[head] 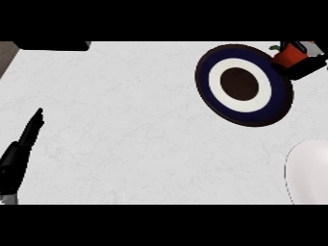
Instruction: Pick the bell pepper from the plate and place it in the plate
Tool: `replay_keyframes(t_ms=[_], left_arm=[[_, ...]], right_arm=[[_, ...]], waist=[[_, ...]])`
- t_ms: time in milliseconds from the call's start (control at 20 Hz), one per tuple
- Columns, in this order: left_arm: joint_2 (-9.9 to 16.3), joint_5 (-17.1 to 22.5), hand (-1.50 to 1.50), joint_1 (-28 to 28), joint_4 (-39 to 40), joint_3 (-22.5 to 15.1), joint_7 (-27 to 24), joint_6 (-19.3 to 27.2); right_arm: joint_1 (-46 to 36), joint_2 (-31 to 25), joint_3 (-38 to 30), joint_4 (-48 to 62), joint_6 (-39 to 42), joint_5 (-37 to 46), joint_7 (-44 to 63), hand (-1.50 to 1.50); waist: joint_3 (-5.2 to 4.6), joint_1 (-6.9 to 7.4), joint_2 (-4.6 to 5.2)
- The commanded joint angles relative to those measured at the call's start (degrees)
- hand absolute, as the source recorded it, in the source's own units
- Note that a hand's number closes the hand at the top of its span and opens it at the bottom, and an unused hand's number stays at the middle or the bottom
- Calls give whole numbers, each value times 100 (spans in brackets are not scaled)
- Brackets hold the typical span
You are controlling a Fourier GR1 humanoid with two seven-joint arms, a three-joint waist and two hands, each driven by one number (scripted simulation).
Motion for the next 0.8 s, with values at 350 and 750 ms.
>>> replay_keyframes(t_ms=[350,750], left_arm=[[67,53,0,55,-191,102,101,-190],[-97,-166,0,44,73,34,-72,-30]], right_arm=[[-328,632,-206,928,-14,-85,1089,-150],[-383,577,-1105,906,170,-1000,776,-150]], waist=[[4,68,31],[6,16,28]])
